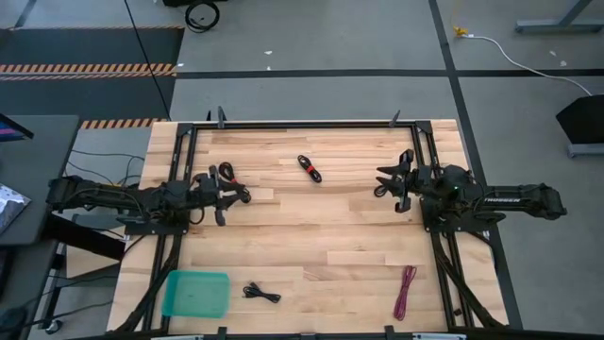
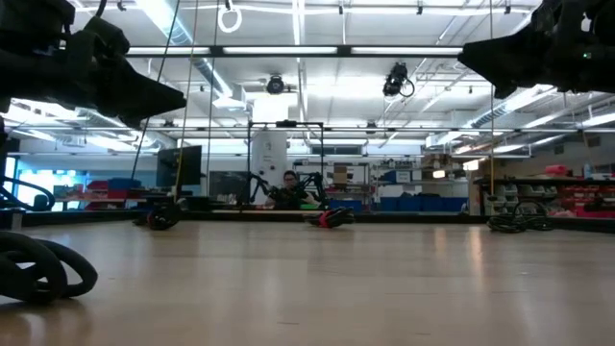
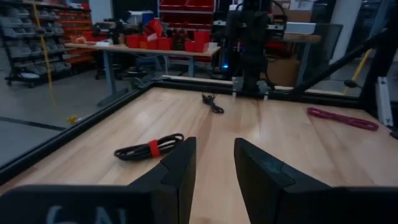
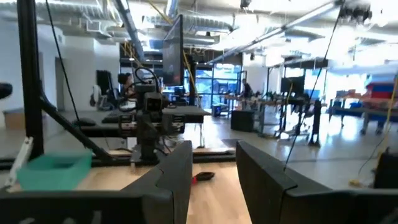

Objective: Pick and place USB-C Cables
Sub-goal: Put the black charger cable into the green bin

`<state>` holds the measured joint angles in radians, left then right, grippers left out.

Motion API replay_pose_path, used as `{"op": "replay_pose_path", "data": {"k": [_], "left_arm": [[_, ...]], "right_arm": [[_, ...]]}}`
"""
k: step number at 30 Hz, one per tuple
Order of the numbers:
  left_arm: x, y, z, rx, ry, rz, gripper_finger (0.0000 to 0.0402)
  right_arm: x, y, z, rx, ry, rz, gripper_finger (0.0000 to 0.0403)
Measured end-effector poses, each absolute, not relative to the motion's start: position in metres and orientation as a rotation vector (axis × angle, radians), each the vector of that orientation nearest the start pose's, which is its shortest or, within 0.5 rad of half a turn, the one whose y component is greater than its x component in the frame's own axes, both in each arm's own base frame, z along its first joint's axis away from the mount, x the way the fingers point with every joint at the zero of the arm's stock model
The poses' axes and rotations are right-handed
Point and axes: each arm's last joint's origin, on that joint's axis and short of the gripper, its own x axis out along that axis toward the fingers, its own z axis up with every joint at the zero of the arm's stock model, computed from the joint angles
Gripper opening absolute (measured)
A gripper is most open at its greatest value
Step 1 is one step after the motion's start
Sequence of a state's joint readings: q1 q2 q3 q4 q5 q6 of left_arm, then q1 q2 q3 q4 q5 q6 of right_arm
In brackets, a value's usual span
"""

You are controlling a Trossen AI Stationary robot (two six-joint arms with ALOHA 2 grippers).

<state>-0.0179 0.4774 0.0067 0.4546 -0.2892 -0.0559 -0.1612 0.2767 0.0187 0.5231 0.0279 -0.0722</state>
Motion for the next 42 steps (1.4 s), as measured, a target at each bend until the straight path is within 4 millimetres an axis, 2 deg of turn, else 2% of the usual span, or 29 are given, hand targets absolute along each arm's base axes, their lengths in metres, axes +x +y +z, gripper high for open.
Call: {"op": "replay_pose_path", "data": {"k": [7, 13, 19, 23, 27, 33, 38, 42], "left_arm": [[0.125, 0.01, 0.164, -0.089, 0.008, 0.437, 0.0117], [0.125, 0.013, 0.169, -0.116, 0.032, 0.525, 0.0125], [0.128, 0.017, 0.206, -0.116, 0.207, 0.687, 0.0202], [0.129, 0.022, 0.243, -0.108, 0.33, 0.772, 0.0253], [0.141, 0.024, 0.27, 0.07, 0.51, 0.756, 0.0279], [0.177, 0.028, 0.289, 0.524, 0.728, 0.754, 0.0277], [0.2, 0.029, 0.282, 0.68, 0.857, 0.718, 0.0266], [0.212, 0.031, 0.267, 0.648, 0.952, 0.558, 0.0256]], "right_arm": [[0.108, -0.024, 0.198, -0.142, -0.256, -0.385, 0.013], [0.106, -0.027, 0.201, -0.26, -0.243, -0.522, 0.0136], [0.104, -0.029, 0.204, -0.283, -0.273, -0.554, 0.0147], [0.104, -0.029, 0.203, -0.261, -0.271, -0.549, 0.0151], [0.104, -0.029, 0.203, -0.25, -0.27, -0.545, 0.0151], [0.106, -0.027, 0.202, -0.138, -0.29, -0.463, 0.0152], [0.107, -0.027, 0.2, -0.079, -0.288, -0.429, 0.0153], [0.107, -0.024, 0.2, -0.07, -0.292, -0.387, 0.0153]]}}
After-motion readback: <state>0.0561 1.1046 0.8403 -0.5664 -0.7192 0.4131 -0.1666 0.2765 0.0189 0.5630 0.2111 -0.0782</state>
